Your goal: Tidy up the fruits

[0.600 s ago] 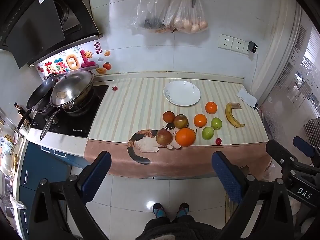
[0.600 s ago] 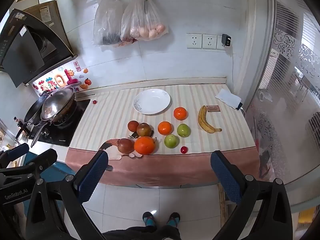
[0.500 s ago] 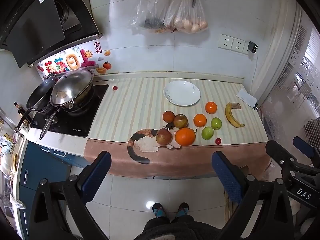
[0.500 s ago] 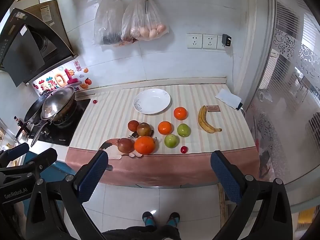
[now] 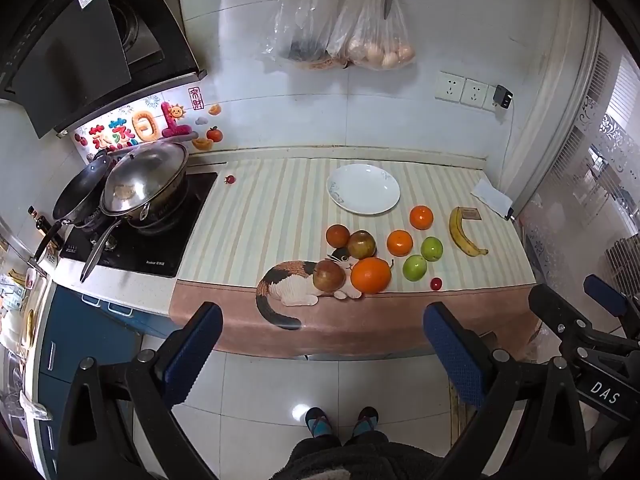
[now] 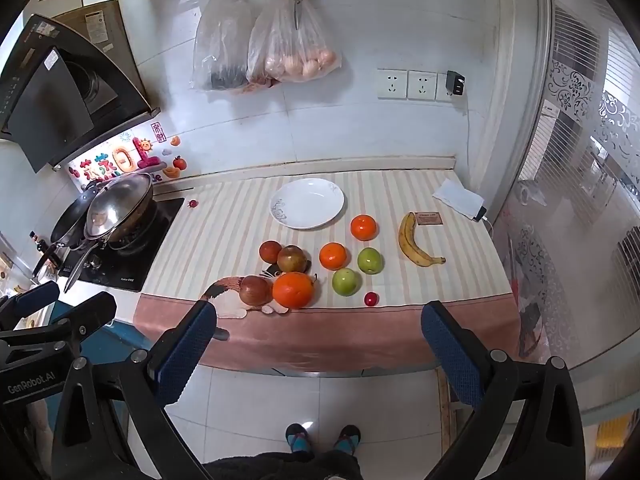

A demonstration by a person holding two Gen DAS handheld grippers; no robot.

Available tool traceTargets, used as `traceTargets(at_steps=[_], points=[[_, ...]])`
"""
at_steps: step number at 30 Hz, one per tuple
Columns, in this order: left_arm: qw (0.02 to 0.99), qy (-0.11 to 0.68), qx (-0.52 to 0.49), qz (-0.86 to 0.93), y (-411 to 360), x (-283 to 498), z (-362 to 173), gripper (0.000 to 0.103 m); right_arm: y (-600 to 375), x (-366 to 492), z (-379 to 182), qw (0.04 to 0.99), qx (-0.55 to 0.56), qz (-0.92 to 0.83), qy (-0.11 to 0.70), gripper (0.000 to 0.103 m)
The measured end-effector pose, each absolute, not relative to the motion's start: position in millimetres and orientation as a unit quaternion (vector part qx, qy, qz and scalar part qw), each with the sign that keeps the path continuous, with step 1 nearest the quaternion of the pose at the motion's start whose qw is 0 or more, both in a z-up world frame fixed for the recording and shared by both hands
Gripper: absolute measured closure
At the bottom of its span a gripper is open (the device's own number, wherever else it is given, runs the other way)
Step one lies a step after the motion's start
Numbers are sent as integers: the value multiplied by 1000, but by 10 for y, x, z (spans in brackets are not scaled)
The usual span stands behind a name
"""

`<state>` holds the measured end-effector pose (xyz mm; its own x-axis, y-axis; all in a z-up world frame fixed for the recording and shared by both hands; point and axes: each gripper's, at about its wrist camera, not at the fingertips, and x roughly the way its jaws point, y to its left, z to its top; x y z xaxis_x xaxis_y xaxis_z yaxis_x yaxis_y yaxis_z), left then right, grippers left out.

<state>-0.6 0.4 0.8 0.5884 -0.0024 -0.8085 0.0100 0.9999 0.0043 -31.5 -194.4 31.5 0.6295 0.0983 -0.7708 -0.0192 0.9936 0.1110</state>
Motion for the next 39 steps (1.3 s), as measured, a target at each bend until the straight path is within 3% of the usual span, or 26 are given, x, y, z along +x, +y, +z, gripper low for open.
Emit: traceTargets(at_steps=[39], points=[[892, 452, 5, -5, -36, 43, 170, 0, -2011, -341, 397, 904, 55, 36, 422, 0]])
